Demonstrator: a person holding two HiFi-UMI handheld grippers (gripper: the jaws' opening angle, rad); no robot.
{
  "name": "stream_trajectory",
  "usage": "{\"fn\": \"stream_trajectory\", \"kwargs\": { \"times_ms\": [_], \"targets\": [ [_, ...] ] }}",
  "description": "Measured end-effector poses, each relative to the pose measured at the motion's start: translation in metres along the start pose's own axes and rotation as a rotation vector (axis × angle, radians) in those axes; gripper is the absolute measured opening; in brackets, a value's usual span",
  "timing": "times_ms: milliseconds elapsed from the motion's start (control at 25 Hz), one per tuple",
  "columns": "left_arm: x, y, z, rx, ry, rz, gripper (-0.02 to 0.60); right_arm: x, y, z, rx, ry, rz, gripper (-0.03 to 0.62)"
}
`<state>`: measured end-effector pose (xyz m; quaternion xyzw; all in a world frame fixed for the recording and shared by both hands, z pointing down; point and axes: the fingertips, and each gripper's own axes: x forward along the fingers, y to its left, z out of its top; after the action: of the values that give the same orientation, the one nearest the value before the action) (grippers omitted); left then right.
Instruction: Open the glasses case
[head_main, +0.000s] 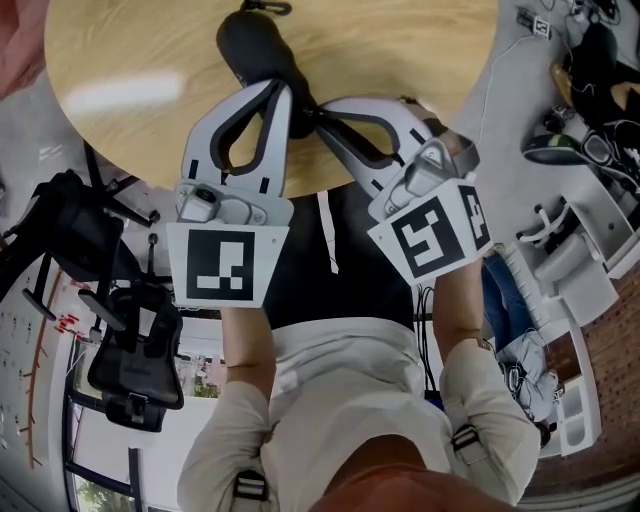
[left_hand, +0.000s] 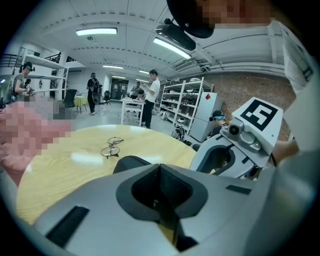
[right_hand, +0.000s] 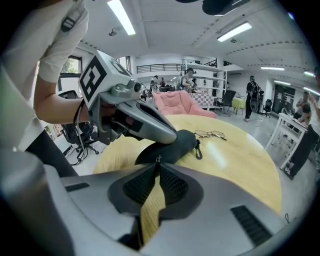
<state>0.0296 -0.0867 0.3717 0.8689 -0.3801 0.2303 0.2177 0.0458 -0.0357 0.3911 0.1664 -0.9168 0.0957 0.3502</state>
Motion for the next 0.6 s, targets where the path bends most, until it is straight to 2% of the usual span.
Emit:
{"fn": "stream_trajectory", "kwargs": {
  "times_ms": [360, 600],
  "targets": [
    [-0.0004, -0.0004, 0.0011, 0.014, 0.000, -0.012, 0.020, -0.0025, 0.0006, 0.0022, -0.041, 0.032, -0.023, 0.043],
    [-0.0078, -0.0022, -0.0011, 0.053, 0.003, -0.005, 0.021, -0.0073, 0.0078, 0.0080, 0.057, -0.017, 0.053, 0.041]
  ]
}}
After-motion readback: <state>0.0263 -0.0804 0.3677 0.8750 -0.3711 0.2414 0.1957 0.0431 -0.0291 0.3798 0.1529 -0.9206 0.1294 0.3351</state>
